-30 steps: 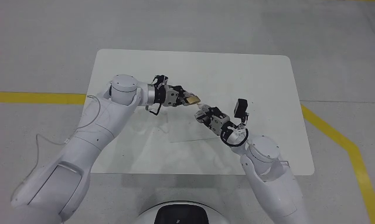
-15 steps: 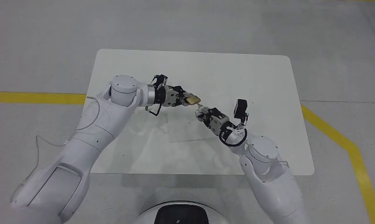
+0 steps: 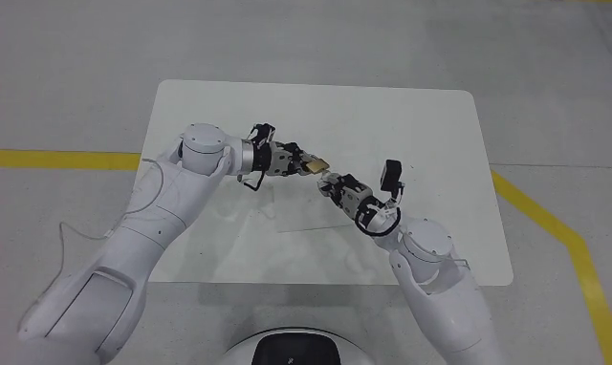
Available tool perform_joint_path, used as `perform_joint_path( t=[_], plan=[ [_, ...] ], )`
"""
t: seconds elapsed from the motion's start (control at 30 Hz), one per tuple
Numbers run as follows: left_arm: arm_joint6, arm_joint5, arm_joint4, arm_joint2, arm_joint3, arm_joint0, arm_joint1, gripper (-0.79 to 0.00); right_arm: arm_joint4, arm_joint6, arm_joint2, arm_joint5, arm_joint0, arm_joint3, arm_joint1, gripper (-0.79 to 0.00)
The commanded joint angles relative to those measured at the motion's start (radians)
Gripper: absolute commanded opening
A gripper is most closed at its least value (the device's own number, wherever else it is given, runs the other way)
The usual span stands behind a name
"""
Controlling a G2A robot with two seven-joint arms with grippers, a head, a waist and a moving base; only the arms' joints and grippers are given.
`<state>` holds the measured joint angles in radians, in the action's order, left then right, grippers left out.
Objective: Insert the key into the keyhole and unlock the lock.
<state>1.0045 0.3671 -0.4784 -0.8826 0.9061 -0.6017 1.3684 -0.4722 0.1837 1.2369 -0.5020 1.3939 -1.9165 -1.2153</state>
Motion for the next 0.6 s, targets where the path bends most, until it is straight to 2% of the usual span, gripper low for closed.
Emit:
perform_joint_path(
  t=[0.0, 0.23, 0.27, 0.3, 0.33, 0.37, 0.57],
  plan=[
    [0.004, -0.002, -0.002, -0.001, -0.001, 0.000, 0.000, -0.785, -0.001, 0.003, -0.001, -0.001, -0.006, 0.005, -0.001, -0.785],
    [-0.014, -0.028, -0.003, -0.008, 0.000, -0.002, 0.001, -0.785, -0.012, 0.011, -0.001, 0.027, -0.028, 0.026, -0.004, -0.782],
    [-0.019, -0.035, -0.004, -0.010, 0.001, -0.002, 0.002, -0.785, -0.016, 0.016, 0.001, 0.039, -0.027, 0.027, -0.005, -0.690],
    [-0.022, -0.042, -0.006, -0.012, 0.003, -0.004, 0.002, -0.785, -0.018, 0.017, 0.006, 0.050, -0.025, 0.027, -0.005, -0.539],
    [-0.028, -0.051, -0.006, -0.016, 0.003, -0.005, 0.001, -0.785, -0.019, 0.019, 0.010, 0.064, -0.023, 0.025, -0.005, -0.058],
    [-0.033, -0.059, -0.007, -0.018, 0.004, -0.006, 0.001, -0.785, -0.023, 0.027, 0.015, 0.078, -0.019, 0.024, -0.004, 0.000],
    [-0.070, -0.102, -0.020, -0.044, 0.006, -0.016, -0.001, -0.785, -0.047, 0.058, 0.032, 0.113, -0.004, 0.023, -0.003, 0.000]
  ],
)
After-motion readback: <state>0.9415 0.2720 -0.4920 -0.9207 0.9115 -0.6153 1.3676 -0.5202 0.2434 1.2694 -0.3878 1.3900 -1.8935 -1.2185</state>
